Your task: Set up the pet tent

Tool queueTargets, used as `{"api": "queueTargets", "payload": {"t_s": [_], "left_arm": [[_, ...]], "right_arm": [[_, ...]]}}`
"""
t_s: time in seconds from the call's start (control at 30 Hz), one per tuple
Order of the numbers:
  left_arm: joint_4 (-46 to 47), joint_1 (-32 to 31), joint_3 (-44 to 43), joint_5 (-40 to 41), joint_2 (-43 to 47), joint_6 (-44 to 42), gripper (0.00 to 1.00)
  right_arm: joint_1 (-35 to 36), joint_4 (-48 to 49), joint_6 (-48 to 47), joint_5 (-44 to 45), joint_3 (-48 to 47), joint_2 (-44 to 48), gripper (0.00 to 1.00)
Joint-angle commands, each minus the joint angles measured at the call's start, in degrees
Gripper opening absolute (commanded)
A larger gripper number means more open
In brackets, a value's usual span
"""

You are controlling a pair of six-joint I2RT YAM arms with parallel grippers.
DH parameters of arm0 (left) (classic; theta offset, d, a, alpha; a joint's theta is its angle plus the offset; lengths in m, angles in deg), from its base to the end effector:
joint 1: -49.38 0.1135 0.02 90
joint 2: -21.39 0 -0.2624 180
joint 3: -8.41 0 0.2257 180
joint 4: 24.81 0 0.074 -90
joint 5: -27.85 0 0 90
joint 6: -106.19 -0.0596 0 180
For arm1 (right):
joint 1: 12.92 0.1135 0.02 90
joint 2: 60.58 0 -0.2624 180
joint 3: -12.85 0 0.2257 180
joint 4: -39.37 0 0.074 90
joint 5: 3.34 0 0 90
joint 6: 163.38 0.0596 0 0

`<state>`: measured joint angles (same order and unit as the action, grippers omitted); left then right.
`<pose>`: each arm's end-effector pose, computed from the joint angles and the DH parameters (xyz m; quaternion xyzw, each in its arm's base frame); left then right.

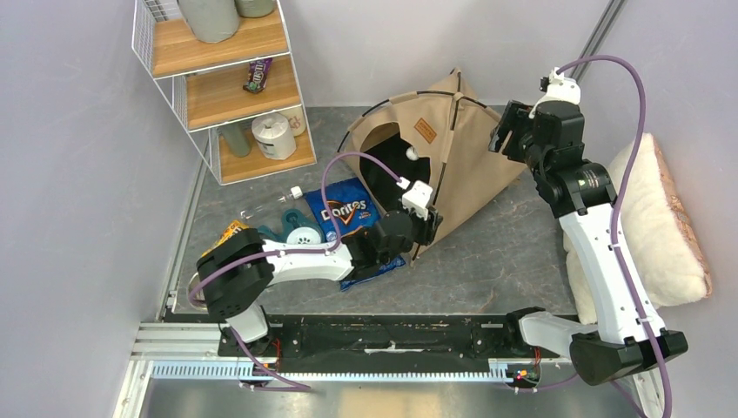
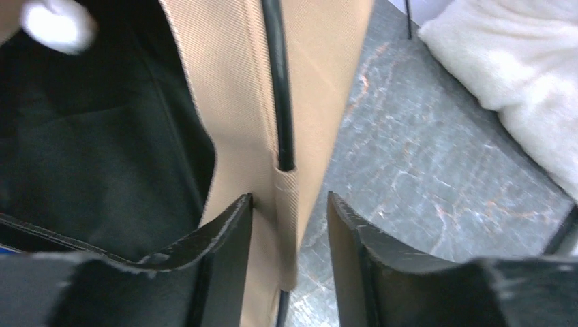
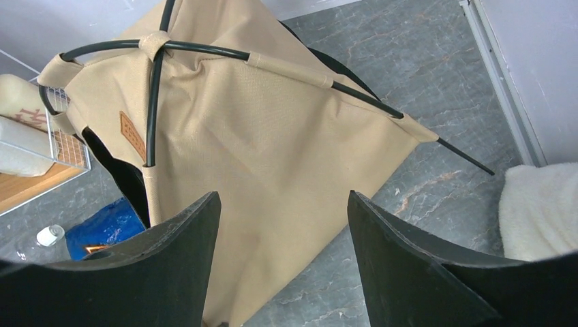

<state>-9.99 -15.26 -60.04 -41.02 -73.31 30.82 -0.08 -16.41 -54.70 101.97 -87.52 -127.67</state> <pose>0.1783 -0.3260 0.2495 0.2164 0.7386 -0.2878 0.5699 0.2258 0.0353 0.4287 0.1159 0.8192 0.0430 0.5600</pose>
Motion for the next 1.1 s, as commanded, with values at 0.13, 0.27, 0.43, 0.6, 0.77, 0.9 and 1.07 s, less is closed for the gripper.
{"api": "queueTargets", "payload": {"t_s": [0.13, 0.27, 0.43, 0.6, 0.77, 0.9, 1.07], "left_arm": [[-2.35, 0.09, -5.93, 11.31, -1.51, -2.81, 0.1], [-4.52, 0.16, -7.33, 10.66, 0.61, -10.5, 0.02], [-7.39, 1.72, -7.77, 6.74, 5.08, -22.24, 0.02], [-10.91, 7.82, -7.34, -0.04, 9.7, -23.16, 0.02], [-13.01, 13.48, -7.34, -6.13, 13.42, -24.53, 0.02], [-15.4, 19.11, -6.48, -14.39, 16.69, -25.49, 0.02], [-17.76, 25.08, -5.01, -20.94, 19.67, -26.18, 0.02]], "right_arm": [[-0.29, 0.59, 0.71, -0.67, 0.48, 1.95, 0.75], [-0.27, 0.54, 0.38, -3.43, 0.31, 2.42, 0.75], [-0.27, -1.3, 0.1, -6.4, 0.2, 3.4, 0.76], [-0.32, -2.17, 1.44, -8.54, 2.81, 5.19, 0.76], [-0.32, -2.26, 2.7, -9.0, 5.23, 5.94, 0.76], [-0.3, -2.57, 3.24, -8.87, 7.72, 7.18, 0.76], [-0.28, -5.71, 2.54, -2.95, 12.33, 9.66, 0.8]]}}
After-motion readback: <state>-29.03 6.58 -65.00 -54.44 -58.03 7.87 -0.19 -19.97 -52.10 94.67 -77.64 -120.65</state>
